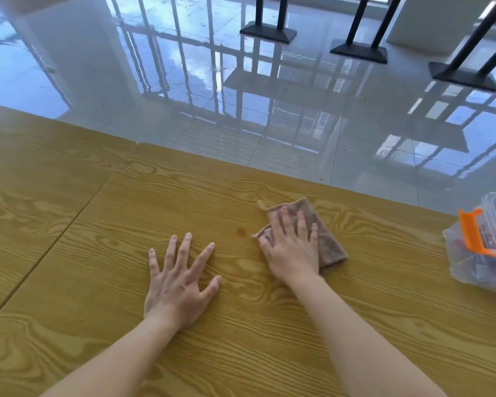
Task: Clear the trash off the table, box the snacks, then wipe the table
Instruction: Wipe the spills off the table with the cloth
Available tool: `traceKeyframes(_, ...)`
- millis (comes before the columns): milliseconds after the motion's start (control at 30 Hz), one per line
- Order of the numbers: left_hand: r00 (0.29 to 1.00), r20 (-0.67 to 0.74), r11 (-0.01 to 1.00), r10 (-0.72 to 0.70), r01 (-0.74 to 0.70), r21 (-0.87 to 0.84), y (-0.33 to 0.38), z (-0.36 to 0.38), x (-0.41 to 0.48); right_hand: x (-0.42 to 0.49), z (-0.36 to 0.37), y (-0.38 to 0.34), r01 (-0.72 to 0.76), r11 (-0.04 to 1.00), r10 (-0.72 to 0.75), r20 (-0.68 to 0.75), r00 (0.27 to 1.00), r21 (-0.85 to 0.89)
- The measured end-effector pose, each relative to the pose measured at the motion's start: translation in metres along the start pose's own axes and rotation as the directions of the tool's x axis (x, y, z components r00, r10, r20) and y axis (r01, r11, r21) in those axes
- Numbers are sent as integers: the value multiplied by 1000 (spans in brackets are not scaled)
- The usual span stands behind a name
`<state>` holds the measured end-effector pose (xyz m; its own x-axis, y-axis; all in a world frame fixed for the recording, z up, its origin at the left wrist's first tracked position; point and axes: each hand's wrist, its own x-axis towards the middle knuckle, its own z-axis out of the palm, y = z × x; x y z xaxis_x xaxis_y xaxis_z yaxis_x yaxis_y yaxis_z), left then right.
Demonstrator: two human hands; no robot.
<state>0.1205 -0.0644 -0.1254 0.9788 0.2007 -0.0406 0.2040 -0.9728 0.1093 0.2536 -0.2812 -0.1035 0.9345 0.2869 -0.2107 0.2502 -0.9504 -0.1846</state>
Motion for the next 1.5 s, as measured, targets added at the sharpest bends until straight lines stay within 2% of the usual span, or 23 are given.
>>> traceKeyframes(67, 1000, -16, 1000, -6, 6, -21, 1, -1, -1, -37, 15, -5, 251, 967, -251, -10, 968, -48)
traceKeyframes(133, 999, -35, 999, -7, 6, -42, 0, -1, -1, -71, 24, 10, 411, 905, -415, -15, 910, -110)
traceKeyframes(200, 999, -45, 999, -10, 7, -49, 0, -1, 0, -68, 22, 29, 431, 890, -437, -8, 900, -146)
traceKeyframes(233, 999, -50, 999, -14, 12, -50, 0, 0, 0, -55, 17, 31, 381, 914, -387, -20, 922, -138)
traceKeyframes(333, 998, -62, 997, -23, 18, -69, 1, -1, 0, -3, -1, -2, 101, 994, -102, -31, 994, -32)
traceKeyframes(367, 998, -63, 997, -29, 25, -75, 1, -2, 0, 6, -3, -20, 81, 997, -82, -23, 996, -17)
traceKeyframes(433, 997, -62, 995, -38, 32, -97, 0, -3, -1, -2, 5, -44, 215, 977, -215, -2, 977, 13)
traceKeyframes(500, 997, -71, 993, -40, 32, -116, 0, -4, -2, -39, 20, -40, 441, 897, -441, 6, 898, -43)
traceKeyframes(567, 996, -73, 992, -42, 33, -118, 0, -4, -2, -68, 26, -17, 541, 836, -544, -4, 839, -93)
traceKeyframes(633, 997, -64, 993, -39, 32, -111, 1, -3, -2, -55, 20, 5, 476, 872, -481, -24, 876, -114)
traceKeyframes(733, 998, -51, 995, -34, 29, -97, 1, -3, -2, 1, 2, -4, 164, 986, -166, -47, 985, -43)
traceKeyframes(800, 999, -39, 996, -38, 34, -86, 1, -3, -2, 38, -6, -31, 19, 1000, -18, -38, 999, 16)
traceKeyframes(867, 999, -33, 996, -39, 36, -82, -1, -4, -2, 46, -3, -59, 77, 997, -77, -17, 997, 20)
traceKeyframes(933, 999, -36, 996, -37, 33, -87, -2, -5, -2, 24, 9, -69, 315, 949, -315, 13, 949, -2)
traceKeyframes(1000, 999, -44, 995, -31, 27, -95, -2, -5, -2, -3, 16, -44, 486, 872, -485, 38, 874, -57)
traceKeyframes(1033, 998, -48, 994, -29, 24, -103, -1, -6, -2, -9, 14, -22, 486, 871, -485, 32, 874, -72)
traceKeyframes(1100, 999, -40, 994, -26, 21, -110, -2, -5, -2, -9, 3, 26, 320, 944, -321, 7, 947, -82)
traceKeyframes(1167, 999, -38, 995, -23, 19, -94, -2, -4, -2, -16, -8, 67, 33, 996, -35, -21, 999, -81)
traceKeyframes(1233, 1000, -15, 997, -20, 19, -72, 0, -3, -3, -32, -6, 82, -158, 986, 154, -55, 986, -60)
traceKeyframes(1267, 1000, -8, 998, -18, 17, -61, 1, -3, -3, -44, -1, 77, -192, 980, 188, -78, 979, -45)
traceKeyframes(1333, 1000, -8, 999, -12, 12, -40, 2, -2, -3, -60, 14, 49, -173, 984, 168, -99, 981, -42)
traceKeyframes(1400, 1000, 4, 1000, -6, 6, -26, 2, -4, -2, -58, 24, 13, -83, 996, 80, -94, 992, -35)
traceKeyframes(1500, 1000, 14, 1000, -9, 9, -27, 4, -4, -3, -8, 18, -32, 27, 1000, -26, -90, 996, 13)
